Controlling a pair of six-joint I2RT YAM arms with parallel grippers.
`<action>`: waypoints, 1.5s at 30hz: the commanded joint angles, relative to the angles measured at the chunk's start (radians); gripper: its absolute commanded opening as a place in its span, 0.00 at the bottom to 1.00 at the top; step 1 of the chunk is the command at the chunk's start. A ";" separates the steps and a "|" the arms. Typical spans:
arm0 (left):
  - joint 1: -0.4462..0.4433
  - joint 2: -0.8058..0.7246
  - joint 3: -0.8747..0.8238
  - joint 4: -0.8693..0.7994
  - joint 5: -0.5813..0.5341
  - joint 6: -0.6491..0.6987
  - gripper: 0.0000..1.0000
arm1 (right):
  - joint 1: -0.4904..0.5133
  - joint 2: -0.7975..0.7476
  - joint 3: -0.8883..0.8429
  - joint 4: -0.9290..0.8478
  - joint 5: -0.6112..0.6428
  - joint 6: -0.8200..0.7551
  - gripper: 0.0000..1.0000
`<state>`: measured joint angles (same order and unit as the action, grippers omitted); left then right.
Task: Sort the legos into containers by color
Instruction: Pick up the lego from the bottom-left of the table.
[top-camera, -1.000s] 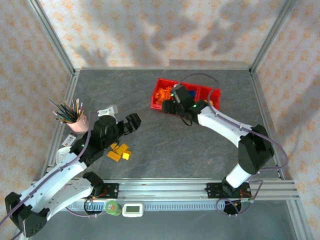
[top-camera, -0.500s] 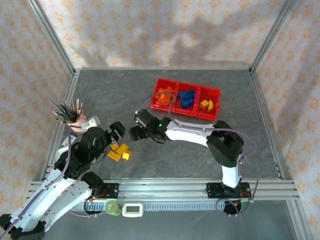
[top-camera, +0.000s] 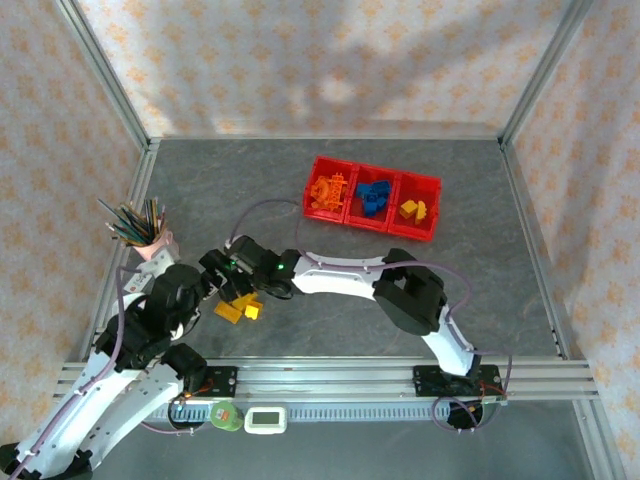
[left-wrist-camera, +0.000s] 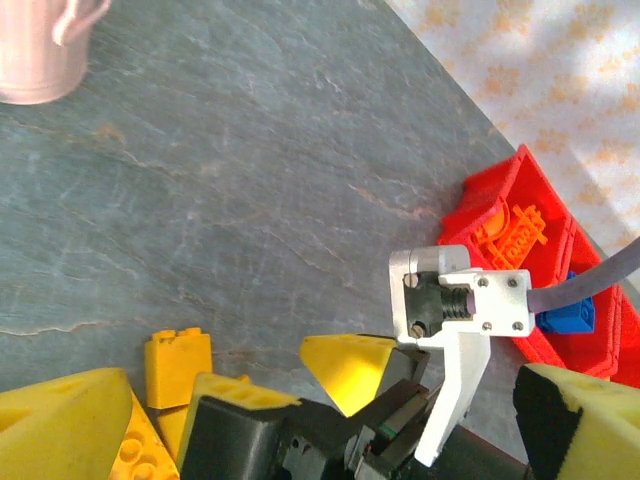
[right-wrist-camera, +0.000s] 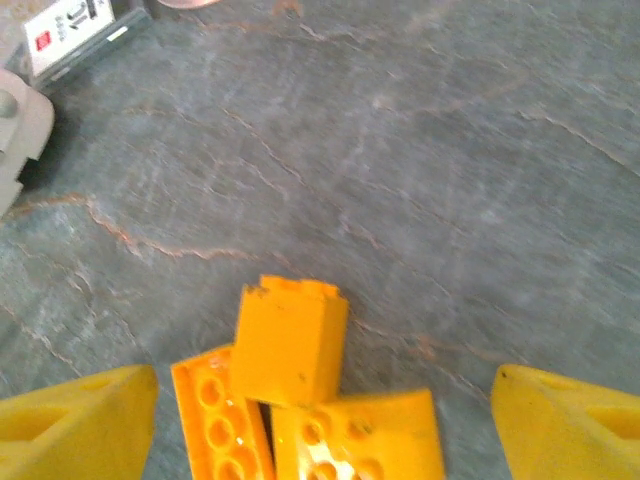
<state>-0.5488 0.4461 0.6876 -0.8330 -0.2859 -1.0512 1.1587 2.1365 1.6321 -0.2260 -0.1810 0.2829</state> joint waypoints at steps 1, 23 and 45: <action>-0.001 -0.034 0.042 -0.040 -0.050 -0.046 0.99 | 0.012 0.058 0.058 -0.007 0.013 -0.004 0.83; -0.001 -0.072 0.039 -0.121 -0.153 -0.130 0.99 | 0.019 0.245 0.246 -0.101 -0.005 -0.014 0.59; 0.000 0.012 0.059 0.077 -0.037 0.002 0.99 | -0.105 -0.135 -0.045 -0.109 0.098 0.098 0.30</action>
<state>-0.5491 0.4294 0.7185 -0.8429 -0.3637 -1.1095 1.0973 2.1307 1.6501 -0.3489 -0.1379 0.3290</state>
